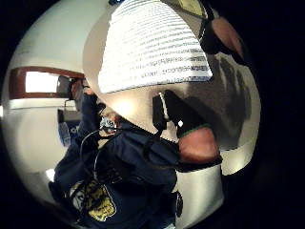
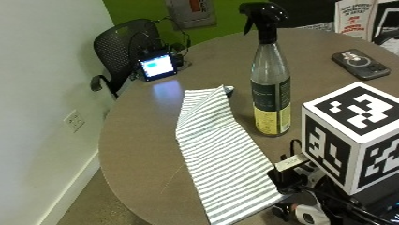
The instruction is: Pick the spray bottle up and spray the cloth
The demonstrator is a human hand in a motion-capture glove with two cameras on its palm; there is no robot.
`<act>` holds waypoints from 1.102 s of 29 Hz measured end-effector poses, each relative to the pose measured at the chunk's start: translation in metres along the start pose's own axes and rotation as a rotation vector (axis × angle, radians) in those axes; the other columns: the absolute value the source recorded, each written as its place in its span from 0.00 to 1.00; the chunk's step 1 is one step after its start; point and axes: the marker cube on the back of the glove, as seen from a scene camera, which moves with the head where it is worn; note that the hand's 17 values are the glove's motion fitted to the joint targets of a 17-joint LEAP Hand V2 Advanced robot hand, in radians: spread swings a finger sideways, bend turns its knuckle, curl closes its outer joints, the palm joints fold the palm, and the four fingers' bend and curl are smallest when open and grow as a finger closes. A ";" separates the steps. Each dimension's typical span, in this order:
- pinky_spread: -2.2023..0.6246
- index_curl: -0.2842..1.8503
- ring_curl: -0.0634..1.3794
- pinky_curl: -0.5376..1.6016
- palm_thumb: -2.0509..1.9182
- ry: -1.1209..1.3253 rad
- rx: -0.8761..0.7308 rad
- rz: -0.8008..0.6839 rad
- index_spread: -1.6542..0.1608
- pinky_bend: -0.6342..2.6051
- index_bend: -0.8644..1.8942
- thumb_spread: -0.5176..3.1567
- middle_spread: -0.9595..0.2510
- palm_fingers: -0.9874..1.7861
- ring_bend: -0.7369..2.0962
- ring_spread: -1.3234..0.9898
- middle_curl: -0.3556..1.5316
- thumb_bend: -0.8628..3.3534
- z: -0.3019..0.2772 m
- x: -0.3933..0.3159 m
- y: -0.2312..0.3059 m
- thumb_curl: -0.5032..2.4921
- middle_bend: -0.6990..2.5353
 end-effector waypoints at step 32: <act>0.82 0.28 0.25 0.37 0.66 -0.010 0.002 -0.006 0.73 0.25 0.37 0.46 0.70 0.68 0.38 0.50 0.36 0.24 -0.004 0.004 0.009 0.26 0.29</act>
